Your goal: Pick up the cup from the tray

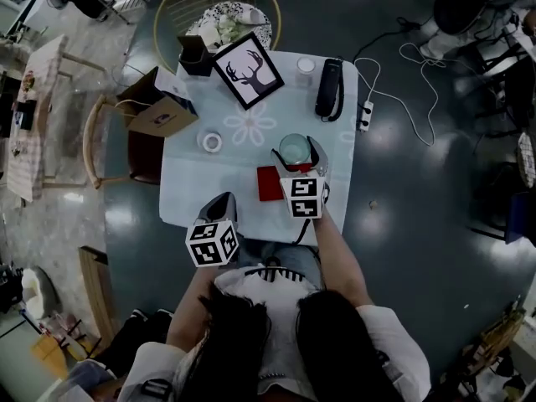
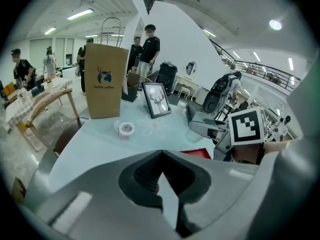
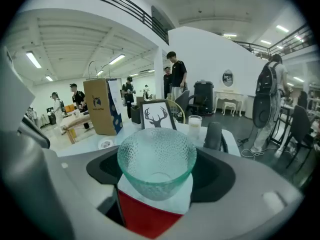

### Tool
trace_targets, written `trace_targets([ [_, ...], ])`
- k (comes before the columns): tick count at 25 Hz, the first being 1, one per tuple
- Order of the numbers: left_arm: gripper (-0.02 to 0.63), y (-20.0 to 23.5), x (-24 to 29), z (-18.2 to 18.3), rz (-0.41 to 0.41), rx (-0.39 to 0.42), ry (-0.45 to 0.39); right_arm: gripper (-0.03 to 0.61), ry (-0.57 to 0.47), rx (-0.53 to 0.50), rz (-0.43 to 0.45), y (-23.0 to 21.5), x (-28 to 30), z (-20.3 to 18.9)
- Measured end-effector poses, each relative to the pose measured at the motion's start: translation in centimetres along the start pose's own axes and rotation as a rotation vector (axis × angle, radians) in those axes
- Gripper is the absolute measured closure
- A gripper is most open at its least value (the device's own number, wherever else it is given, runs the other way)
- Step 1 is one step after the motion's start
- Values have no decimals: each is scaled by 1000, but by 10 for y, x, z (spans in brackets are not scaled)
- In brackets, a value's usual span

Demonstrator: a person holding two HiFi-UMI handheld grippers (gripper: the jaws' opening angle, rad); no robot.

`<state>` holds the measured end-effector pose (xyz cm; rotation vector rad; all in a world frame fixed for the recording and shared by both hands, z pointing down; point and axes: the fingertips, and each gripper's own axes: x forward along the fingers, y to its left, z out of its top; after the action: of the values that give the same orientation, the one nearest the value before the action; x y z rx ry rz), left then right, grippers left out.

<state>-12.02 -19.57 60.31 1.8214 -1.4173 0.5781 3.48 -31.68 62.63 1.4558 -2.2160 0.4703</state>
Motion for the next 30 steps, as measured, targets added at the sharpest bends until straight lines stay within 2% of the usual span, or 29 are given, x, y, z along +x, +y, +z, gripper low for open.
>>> trace_targets([
  [3,614,9,1,-2,26,-32,0,164,19,-6,45,12,17,-4],
  [8,614,28,1,5,75,-147,-41,164,33,-26,104,28,42,-8],
  [12,614,31,5,7,99,-136,-35,164,59,-65,91,25,55,-19],
  [16,614,42,4,6,139,-123,-22,164,63,-59,96,26,58,-32],
  [22,614,53,0,1,180,-189,-27,160,21,-3,80,24,55,-30],
  [25,614,48,2,1,165,-167,-23,120,-21,-1,116,30,50,-22],
  [30,614,37,5,2,115,-128,-29,118,-91,-24,99,29,28,-1],
])
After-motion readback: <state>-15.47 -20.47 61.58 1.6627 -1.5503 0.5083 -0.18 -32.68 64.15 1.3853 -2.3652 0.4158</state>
